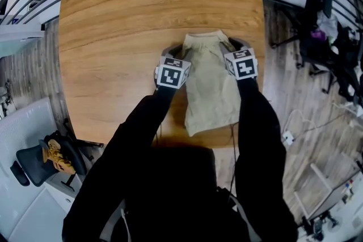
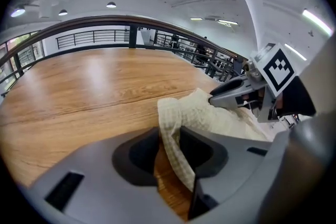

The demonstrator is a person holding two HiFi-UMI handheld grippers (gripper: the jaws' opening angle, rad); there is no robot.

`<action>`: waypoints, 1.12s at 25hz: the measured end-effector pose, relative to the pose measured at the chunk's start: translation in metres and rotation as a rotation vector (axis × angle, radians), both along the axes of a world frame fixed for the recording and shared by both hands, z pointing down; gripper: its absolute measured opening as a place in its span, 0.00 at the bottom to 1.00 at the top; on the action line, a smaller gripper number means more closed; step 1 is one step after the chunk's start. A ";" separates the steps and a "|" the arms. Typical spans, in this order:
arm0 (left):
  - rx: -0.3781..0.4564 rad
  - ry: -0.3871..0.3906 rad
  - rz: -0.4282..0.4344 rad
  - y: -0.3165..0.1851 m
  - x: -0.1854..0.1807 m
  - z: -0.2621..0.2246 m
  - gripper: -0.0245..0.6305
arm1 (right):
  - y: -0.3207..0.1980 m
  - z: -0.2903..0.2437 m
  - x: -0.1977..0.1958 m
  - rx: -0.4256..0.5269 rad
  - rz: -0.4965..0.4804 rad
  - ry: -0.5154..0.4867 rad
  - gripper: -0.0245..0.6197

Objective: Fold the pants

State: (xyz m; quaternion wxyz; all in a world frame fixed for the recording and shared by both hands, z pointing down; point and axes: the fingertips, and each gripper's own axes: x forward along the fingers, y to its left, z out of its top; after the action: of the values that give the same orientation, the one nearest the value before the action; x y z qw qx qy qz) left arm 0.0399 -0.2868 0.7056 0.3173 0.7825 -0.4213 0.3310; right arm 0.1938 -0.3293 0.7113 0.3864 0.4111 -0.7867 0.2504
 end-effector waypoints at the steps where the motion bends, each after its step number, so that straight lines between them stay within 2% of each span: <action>1: -0.005 0.005 0.002 0.000 -0.001 0.000 0.22 | 0.002 -0.001 -0.003 -0.004 -0.012 -0.007 0.19; 2: -0.012 0.014 0.007 0.001 0.000 0.000 0.19 | 0.005 -0.004 -0.008 -0.009 -0.025 -0.007 0.11; 3: -0.016 0.022 0.016 0.002 0.001 0.000 0.11 | 0.008 -0.007 -0.012 -0.006 -0.040 0.005 0.08; 5: -0.007 0.015 0.029 0.004 0.004 -0.002 0.08 | 0.011 -0.012 -0.016 0.019 -0.066 0.051 0.08; 9: 0.055 -0.006 0.038 0.002 0.007 -0.016 0.07 | 0.011 -0.026 -0.013 0.066 -0.071 0.039 0.07; 15: 0.213 -0.012 0.094 0.015 0.012 -0.054 0.07 | 0.025 -0.059 -0.011 0.158 -0.121 0.001 0.07; 22: 0.303 -0.030 0.151 0.042 0.019 -0.085 0.07 | 0.054 -0.086 -0.005 0.251 -0.161 0.000 0.07; 28: 0.343 -0.013 0.153 0.070 0.028 -0.111 0.07 | 0.083 -0.114 0.004 0.301 -0.167 0.000 0.07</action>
State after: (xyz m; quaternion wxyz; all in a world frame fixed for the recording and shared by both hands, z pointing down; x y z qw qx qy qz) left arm 0.0674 -0.2169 0.5948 0.1507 0.8528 -0.4126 0.2825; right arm 0.1976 -0.2467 0.5969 0.3398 0.3974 -0.8469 0.0967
